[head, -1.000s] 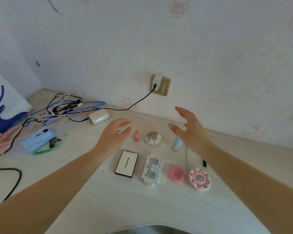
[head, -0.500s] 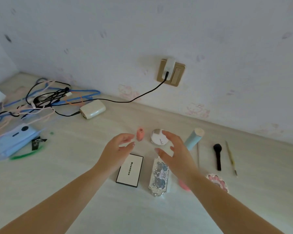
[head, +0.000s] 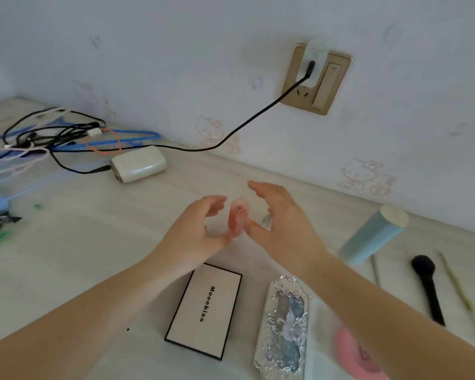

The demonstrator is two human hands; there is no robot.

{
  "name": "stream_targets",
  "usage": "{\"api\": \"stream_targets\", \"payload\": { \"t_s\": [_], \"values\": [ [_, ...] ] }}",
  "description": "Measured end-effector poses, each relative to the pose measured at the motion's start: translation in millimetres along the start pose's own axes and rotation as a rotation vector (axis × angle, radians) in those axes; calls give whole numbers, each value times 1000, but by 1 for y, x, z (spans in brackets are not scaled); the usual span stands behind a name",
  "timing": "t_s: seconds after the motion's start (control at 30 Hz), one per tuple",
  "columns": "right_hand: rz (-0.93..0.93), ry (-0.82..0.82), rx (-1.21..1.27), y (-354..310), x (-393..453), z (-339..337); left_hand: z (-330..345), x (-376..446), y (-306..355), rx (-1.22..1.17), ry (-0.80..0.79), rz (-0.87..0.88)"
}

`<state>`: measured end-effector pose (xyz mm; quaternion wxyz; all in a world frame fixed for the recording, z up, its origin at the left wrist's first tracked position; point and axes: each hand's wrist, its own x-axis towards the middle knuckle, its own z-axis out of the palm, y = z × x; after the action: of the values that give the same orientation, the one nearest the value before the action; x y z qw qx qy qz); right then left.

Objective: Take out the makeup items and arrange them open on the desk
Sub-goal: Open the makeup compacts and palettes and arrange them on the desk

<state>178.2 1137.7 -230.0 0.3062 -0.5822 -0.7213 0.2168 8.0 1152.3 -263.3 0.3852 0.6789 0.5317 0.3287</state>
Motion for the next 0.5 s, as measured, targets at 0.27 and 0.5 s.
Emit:
{"api": "stream_targets", "payload": {
  "t_s": [0.27,0.5],
  "values": [
    [-45,-1,-183,4,19,19,16,19,-10,214,36,84],
    [35,115,-110,-20,-7,10,8,-12,-4,220,185,180]
  ]
}}
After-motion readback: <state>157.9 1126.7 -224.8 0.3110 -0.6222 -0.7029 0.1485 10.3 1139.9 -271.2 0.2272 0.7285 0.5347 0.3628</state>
